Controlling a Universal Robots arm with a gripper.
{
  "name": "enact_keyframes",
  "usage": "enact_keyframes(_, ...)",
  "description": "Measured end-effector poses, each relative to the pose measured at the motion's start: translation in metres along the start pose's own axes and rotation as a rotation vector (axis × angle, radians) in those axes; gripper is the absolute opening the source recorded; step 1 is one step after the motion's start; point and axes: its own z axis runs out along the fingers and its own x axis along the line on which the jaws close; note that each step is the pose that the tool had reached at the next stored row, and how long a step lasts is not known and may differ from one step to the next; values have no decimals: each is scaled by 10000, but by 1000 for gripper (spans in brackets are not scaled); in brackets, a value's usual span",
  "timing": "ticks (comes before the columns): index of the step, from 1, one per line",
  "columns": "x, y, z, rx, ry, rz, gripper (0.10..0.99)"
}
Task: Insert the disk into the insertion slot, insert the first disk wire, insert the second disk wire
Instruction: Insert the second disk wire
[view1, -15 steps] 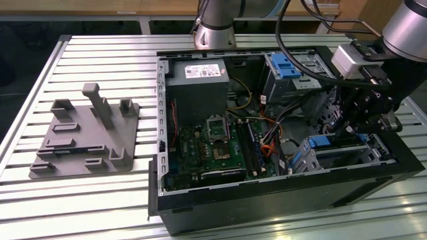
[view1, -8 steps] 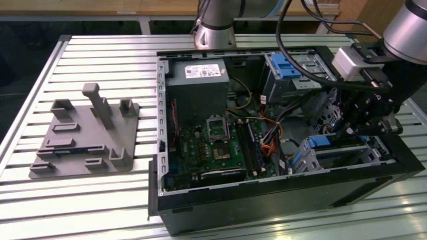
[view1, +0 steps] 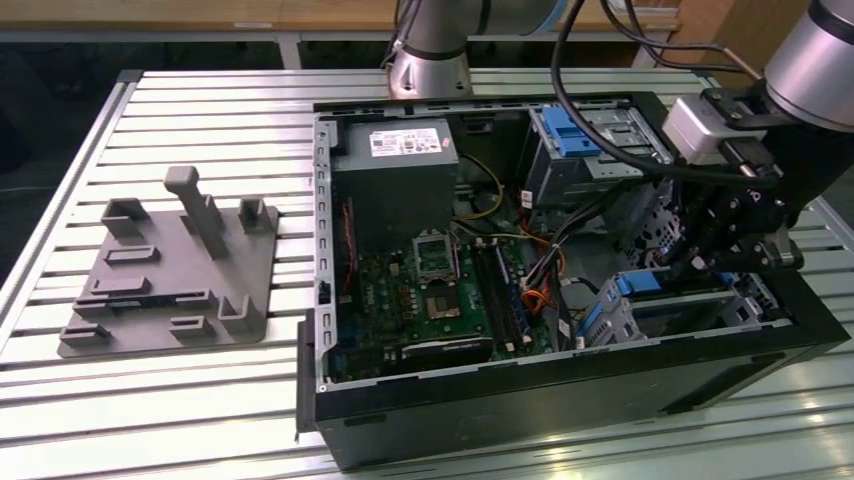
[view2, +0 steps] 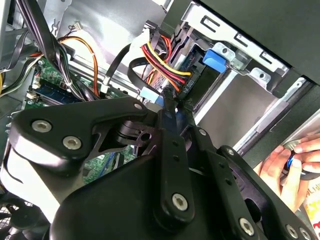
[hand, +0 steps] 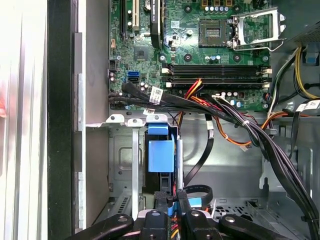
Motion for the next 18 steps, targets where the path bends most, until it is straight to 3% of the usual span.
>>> enact_keyframes(18,0,0,19,0,-1,0,200)
